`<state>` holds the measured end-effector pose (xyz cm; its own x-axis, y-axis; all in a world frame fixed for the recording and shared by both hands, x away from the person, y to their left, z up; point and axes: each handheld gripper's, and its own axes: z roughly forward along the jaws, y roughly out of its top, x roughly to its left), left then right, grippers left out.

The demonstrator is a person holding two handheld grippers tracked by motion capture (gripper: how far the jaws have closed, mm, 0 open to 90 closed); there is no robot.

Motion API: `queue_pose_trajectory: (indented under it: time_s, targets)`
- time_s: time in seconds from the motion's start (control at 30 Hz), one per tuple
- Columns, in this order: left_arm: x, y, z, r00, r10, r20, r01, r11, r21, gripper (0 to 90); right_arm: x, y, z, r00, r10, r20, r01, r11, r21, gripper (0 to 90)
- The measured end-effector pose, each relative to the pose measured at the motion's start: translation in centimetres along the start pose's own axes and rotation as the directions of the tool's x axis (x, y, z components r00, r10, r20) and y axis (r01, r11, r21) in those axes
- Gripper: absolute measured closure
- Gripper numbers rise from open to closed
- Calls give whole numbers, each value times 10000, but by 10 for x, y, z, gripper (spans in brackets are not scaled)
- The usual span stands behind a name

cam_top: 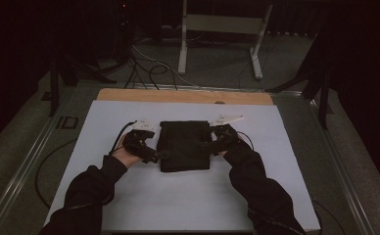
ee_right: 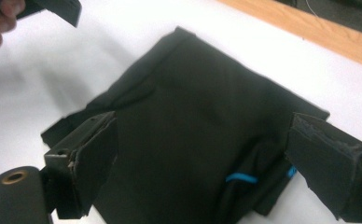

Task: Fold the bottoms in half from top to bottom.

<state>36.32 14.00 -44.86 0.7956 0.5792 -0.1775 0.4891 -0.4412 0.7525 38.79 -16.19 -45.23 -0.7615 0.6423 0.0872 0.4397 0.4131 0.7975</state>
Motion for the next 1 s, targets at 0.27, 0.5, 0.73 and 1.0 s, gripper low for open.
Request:
queue_pose_trajectory:
  time_s: [0.27,0.5,0.73,1.0]
  targets:
    - [-6,-11,-7,9999,38,128,-38,10000,9,0,2,-15,-8,9999,-42,-109,43,9999,103,100]
    - [-17,-29,-15,9991,103,417,-101,9999,-43,0,8,-32,-23,9992,-249,-325,256,9995,204,99]
    - [-29,-43,-24,9983,263,528,-256,9996,-151,0,16,-43,-30,9982,-426,-417,438,9987,263,99]
    - [-38,-60,-35,9980,168,616,-151,9995,-271,0,26,-56,-36,9968,-550,-583,570,9979,320,99]
